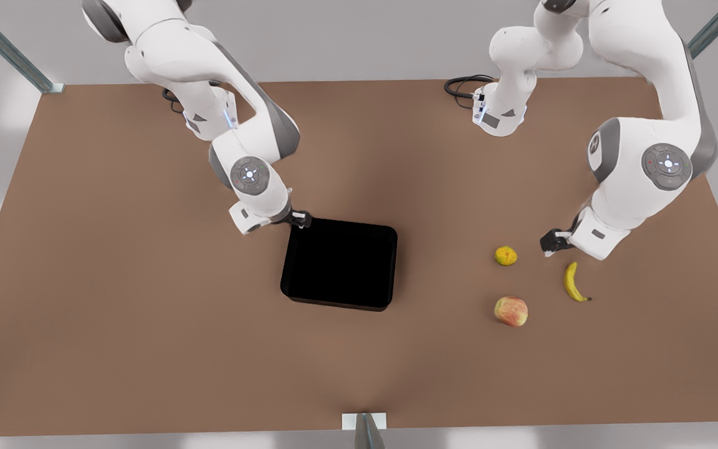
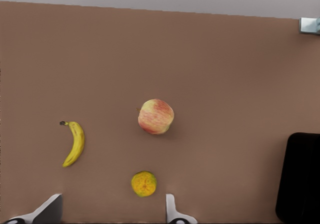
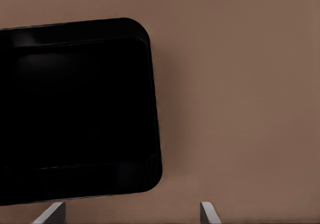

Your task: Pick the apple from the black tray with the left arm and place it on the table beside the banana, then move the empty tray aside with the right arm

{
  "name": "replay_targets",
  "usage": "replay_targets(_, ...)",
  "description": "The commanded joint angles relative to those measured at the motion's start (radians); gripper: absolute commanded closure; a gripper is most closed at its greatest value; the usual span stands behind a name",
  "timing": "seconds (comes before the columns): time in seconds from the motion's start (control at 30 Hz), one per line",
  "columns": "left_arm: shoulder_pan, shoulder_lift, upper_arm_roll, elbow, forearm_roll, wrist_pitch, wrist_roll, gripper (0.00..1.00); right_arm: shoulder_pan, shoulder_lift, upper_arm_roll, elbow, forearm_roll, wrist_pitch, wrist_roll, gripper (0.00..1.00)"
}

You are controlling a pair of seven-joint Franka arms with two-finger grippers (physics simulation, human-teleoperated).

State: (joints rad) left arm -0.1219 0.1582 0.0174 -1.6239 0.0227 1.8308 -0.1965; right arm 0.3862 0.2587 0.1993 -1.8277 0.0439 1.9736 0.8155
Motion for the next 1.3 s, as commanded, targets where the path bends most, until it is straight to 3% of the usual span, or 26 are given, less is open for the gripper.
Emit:
replay_targets(0.0, 0.004, -0.031, 0.004, -0.036, -0.047, -0.004, 0.241, 0.00, -0.006, -0.009, 0.005, -0.084, 0.002, 0.347, 0.363, 0.00)
replay_targets(0.17, 0.005, -0.031, 0.105, -0.014, -0.044, -0.025, 0.244, 0.00, -0.033, 0.034, -0.004, -0.108, -0.004, 0.439, 0.228, 0.00)
replay_targets(0.4, 0.001, -0.026, 0.101, -0.013, -0.038, -0.027, 0.229, 0.00, -0.046, 0.074, -0.012, -0.108, -0.193, 0.539, 0.159, 0.00)
replay_targets(0.6, 0.001, -0.028, 0.101, -0.014, -0.038, -0.027, 0.213, 0.00, -0.046, 0.135, -0.011, -0.110, -0.193, 0.553, 0.014, 0.00)
replay_targets(1.13, -0.002, -0.029, 0.098, -0.014, -0.038, -0.028, 0.198, 0.00, -0.046, 0.234, 0.031, -0.185, -0.182, 0.590, 0.024, 0.00)
replay_targets(1.23, -0.002, -0.029, 0.098, -0.016, -0.038, -0.028, 0.198, 0.00, -0.047, 0.246, 0.031, -0.193, -0.180, 0.610, 0.025, 0.07)
replay_targets(1.27, -0.002, -0.029, 0.098, -0.016, -0.038, -0.028, 0.198, 0.00, -0.049, 0.246, 0.029, -0.193, -0.180, 0.610, 0.025, 0.18)
